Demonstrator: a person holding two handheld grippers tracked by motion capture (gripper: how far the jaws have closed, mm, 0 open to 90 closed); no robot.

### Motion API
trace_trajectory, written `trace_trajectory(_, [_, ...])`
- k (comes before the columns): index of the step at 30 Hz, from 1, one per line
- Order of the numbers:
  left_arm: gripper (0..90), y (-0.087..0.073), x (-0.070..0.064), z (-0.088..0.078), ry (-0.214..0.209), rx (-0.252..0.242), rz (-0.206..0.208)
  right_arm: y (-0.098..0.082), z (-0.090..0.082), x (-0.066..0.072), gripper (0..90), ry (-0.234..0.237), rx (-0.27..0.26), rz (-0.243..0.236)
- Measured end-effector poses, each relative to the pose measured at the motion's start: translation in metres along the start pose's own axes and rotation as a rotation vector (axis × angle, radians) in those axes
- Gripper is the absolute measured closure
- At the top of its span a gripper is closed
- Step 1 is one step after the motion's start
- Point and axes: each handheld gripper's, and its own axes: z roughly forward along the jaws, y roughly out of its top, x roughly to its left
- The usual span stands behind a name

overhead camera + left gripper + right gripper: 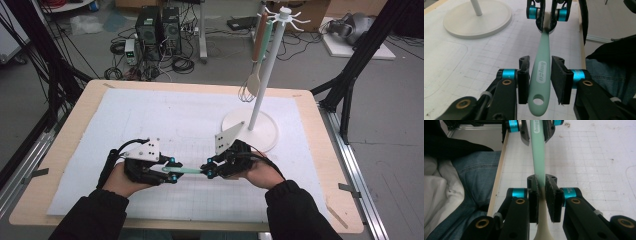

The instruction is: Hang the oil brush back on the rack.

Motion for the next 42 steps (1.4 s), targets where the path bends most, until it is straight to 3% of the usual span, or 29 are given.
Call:
trace_trajectory(16, [75.5,0.0,-0.001,0.0,-0.055,0.015,0.018,0.001,0.004,0.0,81.5,0.015,0.02,-0.014])
trace_trajectory(37, [76.0,0.0,-0.003,-0.002,-0.051,0.021,0.032,0.0,0.012,-0.003,78.9,0.048,0.04,-0.001])
trace_trajectory(42, [76.0,0.0,-0.004,-0.002,-0.055,0.015,0.034,0.001,0.017,-0.003,74.8,0.059,0.06,0.002])
